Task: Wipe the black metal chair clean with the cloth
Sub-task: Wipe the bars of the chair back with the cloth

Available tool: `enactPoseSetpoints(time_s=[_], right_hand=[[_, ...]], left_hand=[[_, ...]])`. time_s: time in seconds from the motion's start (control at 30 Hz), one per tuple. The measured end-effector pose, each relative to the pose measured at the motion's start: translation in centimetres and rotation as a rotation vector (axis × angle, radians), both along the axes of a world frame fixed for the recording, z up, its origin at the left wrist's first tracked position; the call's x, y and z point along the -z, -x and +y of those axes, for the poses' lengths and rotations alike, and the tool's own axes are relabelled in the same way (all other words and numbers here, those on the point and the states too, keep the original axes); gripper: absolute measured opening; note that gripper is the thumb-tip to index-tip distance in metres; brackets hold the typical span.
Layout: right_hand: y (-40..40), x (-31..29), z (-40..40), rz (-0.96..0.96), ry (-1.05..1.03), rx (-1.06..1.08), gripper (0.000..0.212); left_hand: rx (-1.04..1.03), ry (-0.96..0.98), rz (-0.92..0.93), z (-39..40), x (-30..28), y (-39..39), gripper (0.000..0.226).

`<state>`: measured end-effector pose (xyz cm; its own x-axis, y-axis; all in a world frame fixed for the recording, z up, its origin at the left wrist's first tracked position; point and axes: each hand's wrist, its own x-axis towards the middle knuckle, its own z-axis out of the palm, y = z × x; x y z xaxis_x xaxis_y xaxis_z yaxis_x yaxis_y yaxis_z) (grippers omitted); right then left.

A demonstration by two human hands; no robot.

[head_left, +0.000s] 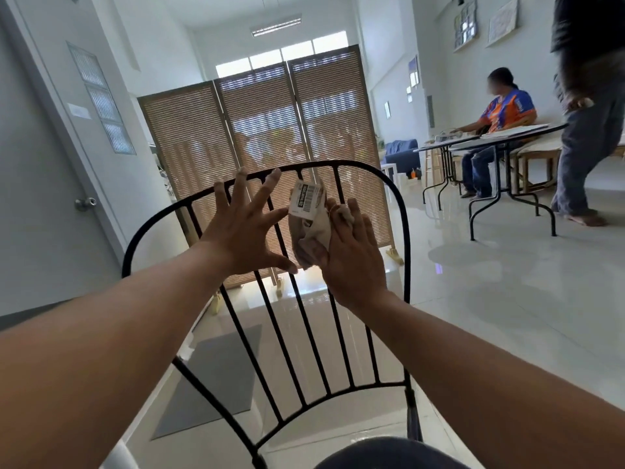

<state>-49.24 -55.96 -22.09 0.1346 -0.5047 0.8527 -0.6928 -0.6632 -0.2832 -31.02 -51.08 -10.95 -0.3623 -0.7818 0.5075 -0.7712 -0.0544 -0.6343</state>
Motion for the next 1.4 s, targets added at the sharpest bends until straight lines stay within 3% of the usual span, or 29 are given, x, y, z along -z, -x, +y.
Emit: enactPoseSetpoints(time_s=[0.2, 0.37, 0.5, 0.63, 0.87, 0.97, 1.13, 1.3, 1.4], right_hand=[[0.2, 9.4, 1.8, 0.008, -0.055, -0.033, 0.061], [1.2, 18.4, 4.2, 0.152, -0.196, -0.02, 0.062], [1.3, 20.0, 4.8, 0.188, -0.243, -0.009, 0.062], [0.8, 17.0, 4.1, 0.073, -0.178, -0.097, 0.065], [-0.9, -0.5, -0.2, -0.024, -0.104, -0.026, 0.069], [-0.9, -2.2, -0.7, -0.003, -0.078, 0.0, 0.069], [-0.9, 6.1, 1.6, -0.062, -0.074, -0.031, 0.064], [0.3, 19.2, 4.8, 0.112, -0.204, 0.025, 0.067], [0.5, 22.9, 5.7, 0.155, -0.282, 0.038, 0.067]], left_hand=[[-0.052, 0.013, -0.048, 0.2, 0.2, 0.2, 0.13], [-0.036, 0.02, -0.06, 0.5, 0.1, 0.5, 0.133], [-0.031, 0.046, -0.082, 0.6, 0.0, 0.6, 0.133], [-0.043, 0.06, -0.094, 0.5, -0.1, 0.4, 0.132], [-0.031, 0.047, -0.071, 0.4, 0.1, 0.2, 0.128], [-0.029, 0.033, -0.048, 0.4, 0.2, 0.3, 0.128], [-0.061, 0.029, -0.061, 0.6, 0.1, 0.5, 0.133], [-0.055, 0.026, -0.068, 0.8, 0.0, 0.8, 0.135], [-0.046, 0.034, -0.076, 0.7, 0.0, 0.7, 0.134]])
